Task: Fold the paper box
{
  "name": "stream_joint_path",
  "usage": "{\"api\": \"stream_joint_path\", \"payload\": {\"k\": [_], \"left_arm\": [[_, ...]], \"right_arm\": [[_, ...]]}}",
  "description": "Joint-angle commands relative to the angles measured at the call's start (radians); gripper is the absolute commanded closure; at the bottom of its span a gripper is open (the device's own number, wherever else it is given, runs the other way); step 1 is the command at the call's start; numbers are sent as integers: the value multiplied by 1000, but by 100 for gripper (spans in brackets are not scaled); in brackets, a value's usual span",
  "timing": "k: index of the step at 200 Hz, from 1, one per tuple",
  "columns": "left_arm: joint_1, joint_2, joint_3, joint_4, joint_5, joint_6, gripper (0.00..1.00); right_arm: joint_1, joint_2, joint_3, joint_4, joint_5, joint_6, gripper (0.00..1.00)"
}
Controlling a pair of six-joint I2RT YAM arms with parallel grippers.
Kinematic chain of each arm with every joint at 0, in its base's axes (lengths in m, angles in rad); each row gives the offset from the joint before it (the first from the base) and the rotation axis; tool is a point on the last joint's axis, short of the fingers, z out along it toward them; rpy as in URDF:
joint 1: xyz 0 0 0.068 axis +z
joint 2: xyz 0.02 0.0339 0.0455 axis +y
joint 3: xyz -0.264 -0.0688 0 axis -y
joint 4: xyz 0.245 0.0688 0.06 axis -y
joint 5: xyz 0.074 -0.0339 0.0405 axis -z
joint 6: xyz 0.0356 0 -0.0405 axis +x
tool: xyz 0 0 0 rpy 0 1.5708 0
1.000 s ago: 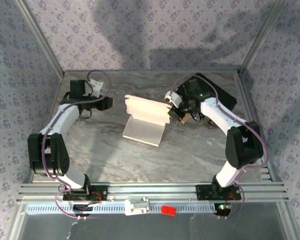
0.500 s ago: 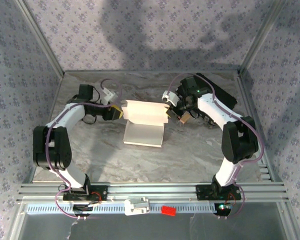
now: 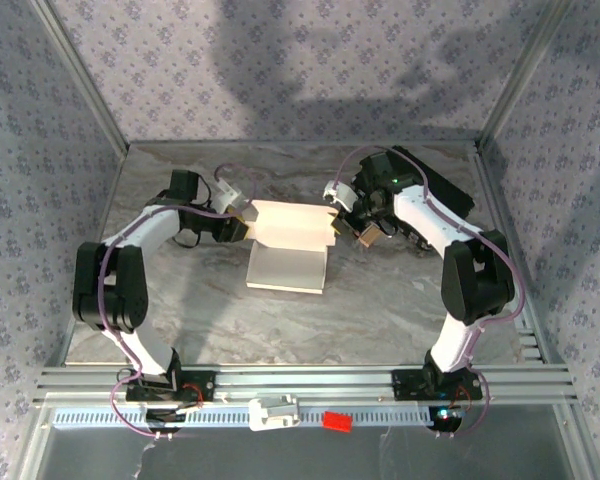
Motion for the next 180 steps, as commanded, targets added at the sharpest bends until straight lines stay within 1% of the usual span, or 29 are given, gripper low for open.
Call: {"api": "stream_joint_path", "payload": {"k": [1, 45, 67, 87, 105, 118, 125, 131, 139, 149, 166, 180], "left_arm": [[23, 32, 44, 11, 23, 8, 51], [25, 86, 94, 4, 133, 9, 52], [5, 97, 108, -28, 138, 39, 54], [4, 96, 104, -11, 126, 23, 56], [3, 108, 122, -30, 127, 22, 60], [2, 115, 131, -37, 128, 18, 66], [1, 116, 133, -37, 131, 16, 70], [-1, 118, 134, -36, 131, 11, 77], [-3, 117, 134, -34, 128, 6, 81], [-4, 115, 134, -34, 123, 1, 83], [-10, 112, 130, -34, 121, -2, 90], [-19, 111, 131, -35, 113, -4, 91]], "right_arm": [[-3, 12, 29, -30, -19, -15, 100], [-2, 21, 36, -29, -20, -15, 100], [-3, 27, 41, -28, -20, -12, 100], [-1, 32, 47, -28, -20, -10, 100], [-2, 35, 52, -27, -20, -9, 100], [-2, 37, 51, -23, -19, -4, 100], [-2, 38, 53, -23, -17, -1, 100], [0, 40, 55, -22, -16, -1, 100], [0, 41, 56, -20, -14, 3, 100], [-1, 45, 59, -19, -11, 7, 100], [-1, 45, 61, -11, -8, 19, 100], [0, 46, 61, -2, -2, 28, 100]]}}
